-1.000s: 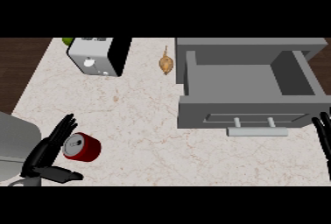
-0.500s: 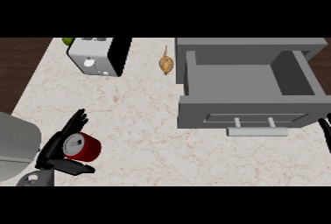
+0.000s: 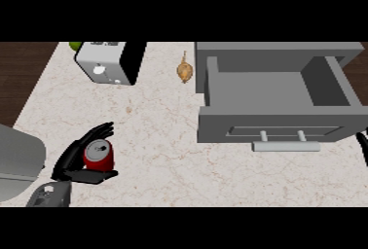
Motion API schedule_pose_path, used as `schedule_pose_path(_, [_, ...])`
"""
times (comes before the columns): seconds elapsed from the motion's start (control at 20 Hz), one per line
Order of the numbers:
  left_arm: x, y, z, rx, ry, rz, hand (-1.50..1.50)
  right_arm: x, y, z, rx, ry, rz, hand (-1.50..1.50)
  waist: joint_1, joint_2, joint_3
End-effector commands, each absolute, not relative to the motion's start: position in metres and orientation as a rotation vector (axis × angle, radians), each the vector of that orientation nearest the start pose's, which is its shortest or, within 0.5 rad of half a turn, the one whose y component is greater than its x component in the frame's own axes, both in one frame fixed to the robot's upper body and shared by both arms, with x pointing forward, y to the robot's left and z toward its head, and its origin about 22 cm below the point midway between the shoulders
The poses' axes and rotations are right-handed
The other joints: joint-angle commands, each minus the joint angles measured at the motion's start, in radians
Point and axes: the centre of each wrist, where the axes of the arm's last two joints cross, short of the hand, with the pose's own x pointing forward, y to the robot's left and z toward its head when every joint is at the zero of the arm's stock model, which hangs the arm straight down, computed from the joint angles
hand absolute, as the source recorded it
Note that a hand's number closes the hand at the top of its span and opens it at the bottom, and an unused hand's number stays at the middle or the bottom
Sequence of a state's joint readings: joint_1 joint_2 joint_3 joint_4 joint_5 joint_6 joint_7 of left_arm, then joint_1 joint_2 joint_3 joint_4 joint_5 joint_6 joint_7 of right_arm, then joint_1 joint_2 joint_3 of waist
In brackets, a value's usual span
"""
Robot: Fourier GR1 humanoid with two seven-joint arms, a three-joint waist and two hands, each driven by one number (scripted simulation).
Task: Pick up the can, place it into the drawer and close the drawer
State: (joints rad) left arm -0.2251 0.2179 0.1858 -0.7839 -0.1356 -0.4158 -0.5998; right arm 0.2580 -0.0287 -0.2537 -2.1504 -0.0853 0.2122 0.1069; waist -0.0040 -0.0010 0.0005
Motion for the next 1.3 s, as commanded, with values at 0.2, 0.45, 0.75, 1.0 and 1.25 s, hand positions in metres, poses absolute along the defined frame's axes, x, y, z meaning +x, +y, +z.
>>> schedule_pose_path(0.2, [0.252,0.313,-0.096,-0.296,-1.563,-0.258,1.5,0.14,-0.287,0.093,-0.18,-1.813,0.002,-1.5,0.005,-0.002,0.0])
schedule_pose_path(0.45, [0.257,0.276,-0.097,-0.319,-1.597,-0.27,1.5,0.147,-0.31,0.081,-0.152,-1.827,-0.036,-1.5,0.002,-0.001,0.0])
schedule_pose_path(0.75, [0.27,0.311,-0.088,0.089,-1.59,0.171,1.5,0.136,-0.3,0.092,-0.172,-1.815,-0.013,-1.5,-0.004,-0.001,0.0])
schedule_pose_path(1.0, [0.294,0.265,-0.052,0.059,-1.672,0.141,1.5,0.147,-0.29,0.091,-0.162,-1.819,-0.036,-1.5,0.004,-0.001,0.0])
schedule_pose_path(1.25, [0.305,0.249,-0.018,0.011,-1.682,0.072,1.5,0.132,-0.31,0.1,-0.166,-1.822,-0.045,-1.5,-0.001,-0.001,0.0])
